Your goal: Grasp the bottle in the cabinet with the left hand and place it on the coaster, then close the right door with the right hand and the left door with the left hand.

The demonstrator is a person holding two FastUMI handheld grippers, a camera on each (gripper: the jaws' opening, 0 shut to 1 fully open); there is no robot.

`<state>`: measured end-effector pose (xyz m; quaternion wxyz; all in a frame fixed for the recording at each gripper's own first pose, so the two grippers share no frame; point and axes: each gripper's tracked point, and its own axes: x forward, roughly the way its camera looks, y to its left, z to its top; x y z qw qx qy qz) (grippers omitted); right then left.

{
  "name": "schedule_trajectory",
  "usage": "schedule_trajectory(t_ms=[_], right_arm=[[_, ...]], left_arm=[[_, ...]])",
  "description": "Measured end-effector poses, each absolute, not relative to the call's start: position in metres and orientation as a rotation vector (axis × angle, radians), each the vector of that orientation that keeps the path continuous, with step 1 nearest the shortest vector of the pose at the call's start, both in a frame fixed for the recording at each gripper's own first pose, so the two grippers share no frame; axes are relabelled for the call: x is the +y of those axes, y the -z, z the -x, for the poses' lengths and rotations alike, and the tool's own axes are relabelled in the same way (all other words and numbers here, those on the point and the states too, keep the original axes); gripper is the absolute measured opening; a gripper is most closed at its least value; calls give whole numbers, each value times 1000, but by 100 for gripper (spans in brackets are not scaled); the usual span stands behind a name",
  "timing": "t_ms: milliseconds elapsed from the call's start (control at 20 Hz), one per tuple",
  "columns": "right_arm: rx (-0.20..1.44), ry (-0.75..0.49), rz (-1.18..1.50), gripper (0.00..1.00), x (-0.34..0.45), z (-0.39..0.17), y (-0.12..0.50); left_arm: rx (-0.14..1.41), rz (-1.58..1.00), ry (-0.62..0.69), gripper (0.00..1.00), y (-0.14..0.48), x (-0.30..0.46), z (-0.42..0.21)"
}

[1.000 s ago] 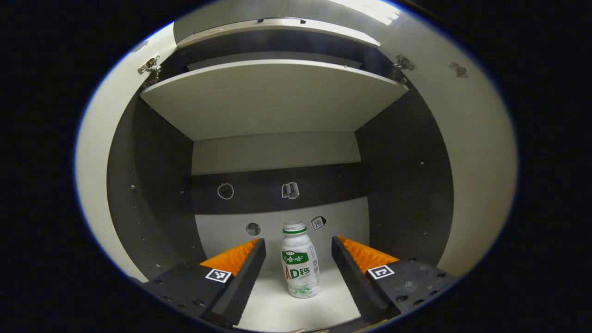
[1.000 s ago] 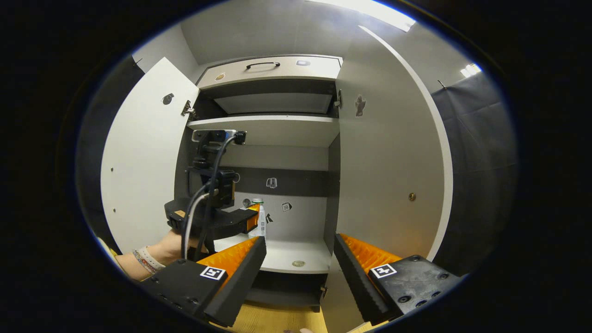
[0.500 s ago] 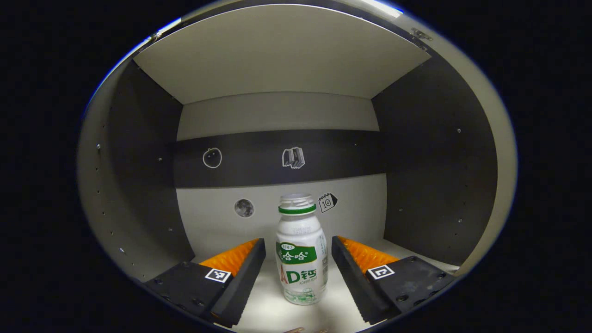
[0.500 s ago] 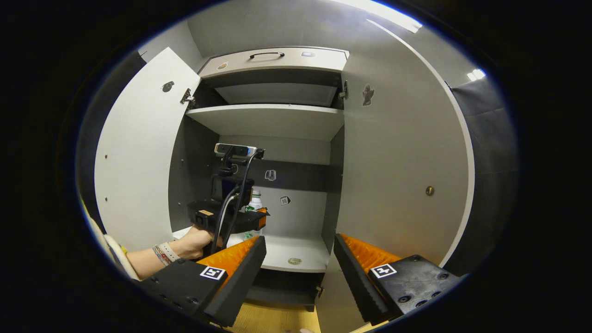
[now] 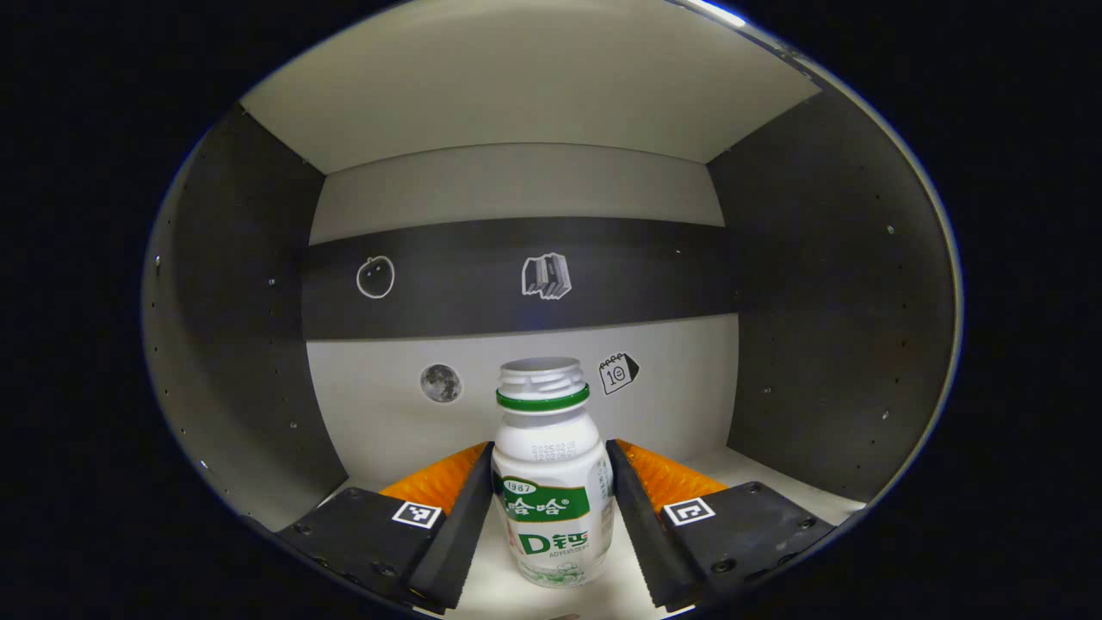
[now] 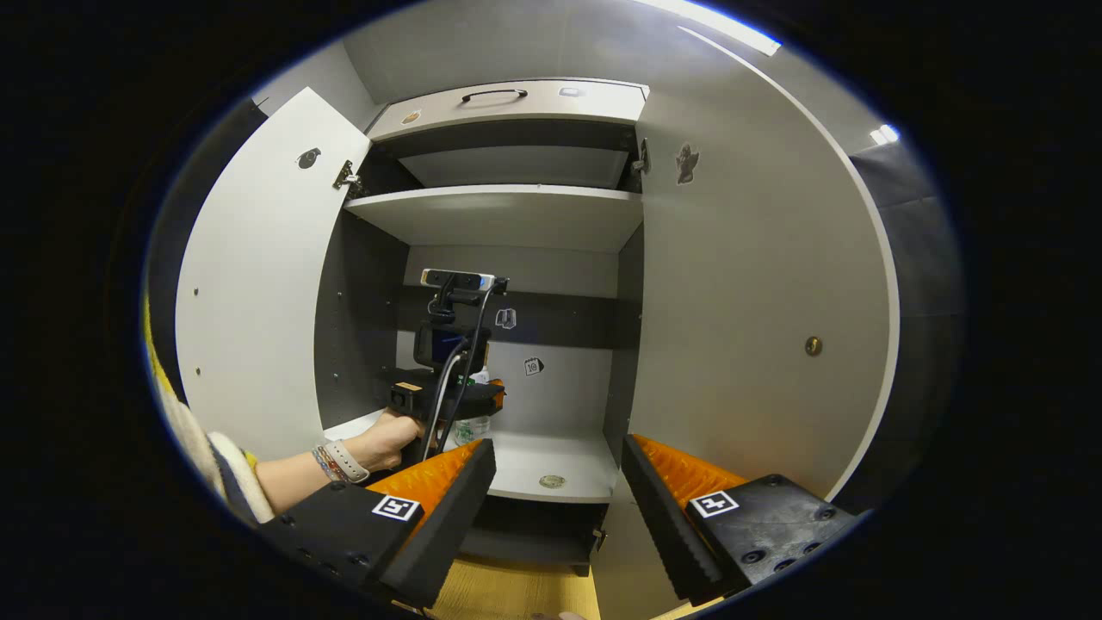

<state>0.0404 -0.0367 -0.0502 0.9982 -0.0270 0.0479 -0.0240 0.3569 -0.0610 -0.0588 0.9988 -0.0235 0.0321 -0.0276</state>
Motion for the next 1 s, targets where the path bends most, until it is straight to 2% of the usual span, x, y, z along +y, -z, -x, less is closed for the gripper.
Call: schedule_trajectory(t_ms=[250,550,800,1000], right_arm=[[68,63,44,98,-37,-25,38],[65,53,46,97,-23,-10,36],[82,41,50,97,-10,4,41],[95,6,16,98,2,9,50]], left_arm=[[44,130,75,76,39,-47,-322],[-38,144,188,77,18,-37,-213],[-34,128,188,77,37,-15,-118],[-29,110,249,76,79,-28,-48]])
